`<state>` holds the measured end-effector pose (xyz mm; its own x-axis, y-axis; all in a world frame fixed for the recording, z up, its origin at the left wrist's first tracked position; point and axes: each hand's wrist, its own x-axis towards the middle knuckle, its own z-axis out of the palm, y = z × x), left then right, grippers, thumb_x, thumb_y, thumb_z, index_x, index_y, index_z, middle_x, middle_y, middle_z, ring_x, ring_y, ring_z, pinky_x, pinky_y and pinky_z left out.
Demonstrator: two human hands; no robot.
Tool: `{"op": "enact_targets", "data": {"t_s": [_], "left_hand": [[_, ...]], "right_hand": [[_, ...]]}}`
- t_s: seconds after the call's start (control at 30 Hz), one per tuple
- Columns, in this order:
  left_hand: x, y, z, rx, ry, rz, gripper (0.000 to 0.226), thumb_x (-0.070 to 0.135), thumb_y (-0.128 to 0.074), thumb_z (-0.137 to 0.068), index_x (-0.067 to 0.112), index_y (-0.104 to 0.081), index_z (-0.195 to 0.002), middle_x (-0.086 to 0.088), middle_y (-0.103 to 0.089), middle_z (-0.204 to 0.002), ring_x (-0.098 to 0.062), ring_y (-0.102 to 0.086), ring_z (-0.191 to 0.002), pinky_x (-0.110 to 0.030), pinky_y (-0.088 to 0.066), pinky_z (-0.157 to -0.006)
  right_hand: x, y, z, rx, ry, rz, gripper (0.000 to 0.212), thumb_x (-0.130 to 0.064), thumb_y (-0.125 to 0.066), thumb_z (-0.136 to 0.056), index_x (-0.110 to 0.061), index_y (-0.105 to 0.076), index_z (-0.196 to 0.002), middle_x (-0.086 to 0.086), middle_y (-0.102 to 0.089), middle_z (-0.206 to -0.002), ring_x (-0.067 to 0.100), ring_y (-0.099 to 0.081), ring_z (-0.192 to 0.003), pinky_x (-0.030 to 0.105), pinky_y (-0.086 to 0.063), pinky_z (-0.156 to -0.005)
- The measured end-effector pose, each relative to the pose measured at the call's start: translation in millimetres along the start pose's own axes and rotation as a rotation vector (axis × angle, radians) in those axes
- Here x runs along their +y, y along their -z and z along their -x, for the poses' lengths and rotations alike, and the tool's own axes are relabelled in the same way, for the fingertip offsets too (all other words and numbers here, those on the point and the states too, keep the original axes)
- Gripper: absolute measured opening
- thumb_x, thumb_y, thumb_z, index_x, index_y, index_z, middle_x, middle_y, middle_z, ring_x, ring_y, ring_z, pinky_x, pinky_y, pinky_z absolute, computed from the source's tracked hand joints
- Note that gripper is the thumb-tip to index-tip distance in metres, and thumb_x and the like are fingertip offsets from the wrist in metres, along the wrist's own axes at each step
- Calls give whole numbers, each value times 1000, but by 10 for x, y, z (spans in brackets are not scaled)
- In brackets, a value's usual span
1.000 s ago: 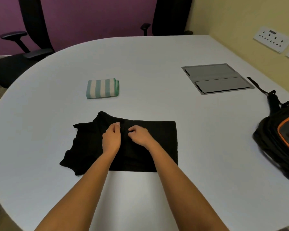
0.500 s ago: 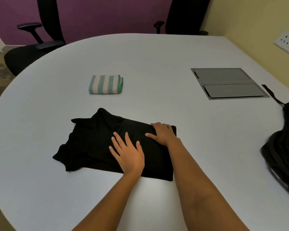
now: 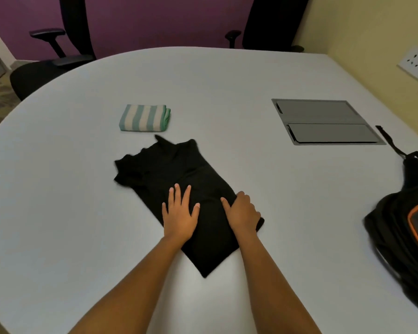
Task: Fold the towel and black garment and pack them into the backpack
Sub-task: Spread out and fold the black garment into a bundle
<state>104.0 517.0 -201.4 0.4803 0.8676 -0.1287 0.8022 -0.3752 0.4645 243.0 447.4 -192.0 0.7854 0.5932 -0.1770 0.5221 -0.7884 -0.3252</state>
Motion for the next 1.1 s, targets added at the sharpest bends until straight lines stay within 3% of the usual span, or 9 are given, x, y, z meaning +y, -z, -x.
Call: {"op": "enact_targets", "data": {"t_s": [0.13, 0.23, 0.33, 0.43, 0.53, 0.63, 0.83, 0.93, 1.1], "left_hand": [[152, 90, -238, -101, -212, -106, 55, 36, -33, -101, 27, -11, -150, -1, 2, -160, -19, 5, -147, -42, -2, -118], [270, 51, -185, -29, -196, -18, 53, 27, -36, -100, 22, -18, -150, -3, -7, -159, -19, -5, -147, -39, -8, -119], [276, -22, -78, 14, -127, 142, 53, 28, -38, -100, 18, -21, -149, -5, -15, -158, -20, -16, -145, -39, -18, -119], [226, -48, -72, -1, -94, 187, 54, 32, -38, -100, 15, -21, -148, -7, -19, -157, -21, -22, -144, -39, -23, -117], [222, -13, -132, -2, -49, 239, 57, 33, -41, -99, 12, -22, -148, -10, -23, -155, -23, -27, -142, -38, -27, -115], [252, 52, -248, -15, -28, 309, 64, 37, -49, -95, 11, -24, -147, -10, -36, -149, -26, -36, -137, -39, -33, -112], [311, 271, -602, -225, 259, 663, 74, 51, -63, -82, 11, -41, -139, -10, -48, -139, -27, -48, -125, -39, -40, -105], [300, 323, -693, -411, 269, 790, 74, 54, -68, -76, 12, -47, -133, -7, -53, -133, -25, -54, -117, -38, -46, -99], [355, 394, -751, -596, 163, 952, 57, 26, -73, -78, 20, -46, -128, -3, -54, -126, -23, -54, -113, -39, -45, -99]], "right_hand": [[35, -21, 265, 57, -361, -200, 48, -47, -42, -95, -9, -42, -125, 11, -54, -122, 30, -58, -105, 41, -47, -85], [7, -23, 363, 8, -525, -425, 49, -40, -47, -95, -10, -32, -131, 14, -48, -128, 31, -56, -108, 40, -48, -85], [25, 10, 395, 55, -422, -391, 57, -40, -54, -92, -14, -30, -137, 11, -41, -135, 28, -50, -117, 38, -47, -90], [38, 26, 348, 188, -85, -284, 64, -43, -46, -95, -17, -21, -147, 7, -28, -150, 24, -36, -133, 38, -36, -105], [28, -28, 226, 74, 89, -179, 65, -45, -34, -99, -19, -8, -151, 4, -7, -159, 22, -15, -145, 38, -22, -114], [61, -71, 125, 41, 41, -256, 65, -45, -36, -98, -21, -8, -151, 5, -4, -159, 23, -13, -145, 38, -20, -115], [22, 49, -124, 112, -359, -693, 72, -47, -60, -86, -16, -31, -144, 6, -41, -145, 25, -39, -133, 44, -28, -110], [69, 59, -189, 73, -374, -712, 69, -47, -66, -82, -16, -40, -139, 6, -45, -140, 24, -44, -129, 44, -32, -109], [87, 79, -167, 159, -258, -796, 59, -40, -70, -81, -18, -49, -130, 5, -45, -137, 22, -49, -119, 37, -45, -102]]}}
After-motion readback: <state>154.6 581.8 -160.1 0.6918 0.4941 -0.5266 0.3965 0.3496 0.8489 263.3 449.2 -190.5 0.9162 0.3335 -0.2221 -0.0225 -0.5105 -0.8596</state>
